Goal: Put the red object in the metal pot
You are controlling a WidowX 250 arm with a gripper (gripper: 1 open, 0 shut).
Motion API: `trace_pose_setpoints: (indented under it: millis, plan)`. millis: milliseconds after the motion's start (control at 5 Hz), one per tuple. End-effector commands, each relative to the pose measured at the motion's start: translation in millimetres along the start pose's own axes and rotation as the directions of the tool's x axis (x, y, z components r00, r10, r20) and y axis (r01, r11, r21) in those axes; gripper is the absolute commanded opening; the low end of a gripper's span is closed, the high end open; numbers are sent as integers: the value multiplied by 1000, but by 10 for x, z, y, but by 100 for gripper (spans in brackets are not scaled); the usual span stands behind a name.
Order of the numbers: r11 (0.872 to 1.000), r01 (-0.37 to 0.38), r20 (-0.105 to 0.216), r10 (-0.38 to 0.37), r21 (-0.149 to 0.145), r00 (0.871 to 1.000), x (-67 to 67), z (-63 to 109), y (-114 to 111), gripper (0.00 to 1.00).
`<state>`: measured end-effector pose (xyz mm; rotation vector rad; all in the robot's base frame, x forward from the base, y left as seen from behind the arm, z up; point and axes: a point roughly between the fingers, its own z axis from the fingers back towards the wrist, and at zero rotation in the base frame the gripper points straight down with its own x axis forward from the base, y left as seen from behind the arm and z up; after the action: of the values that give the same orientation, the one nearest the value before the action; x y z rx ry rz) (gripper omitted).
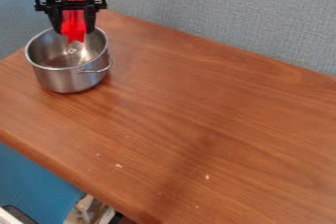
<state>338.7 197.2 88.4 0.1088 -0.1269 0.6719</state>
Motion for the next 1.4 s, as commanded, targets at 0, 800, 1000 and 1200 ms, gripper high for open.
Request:
trace_pose_setpoints:
  millis: [0, 800, 1000, 1200]
  plan:
    - [999, -34, 73, 35, -3, 997, 184, 204, 80, 100]
    - [998, -63, 39, 62, 29, 997, 220, -71, 145, 100]
    - [997, -66, 34, 65, 35, 997, 239, -126, 154, 100]
    - [997, -71, 57, 70, 17, 996, 247, 22, 148, 100]
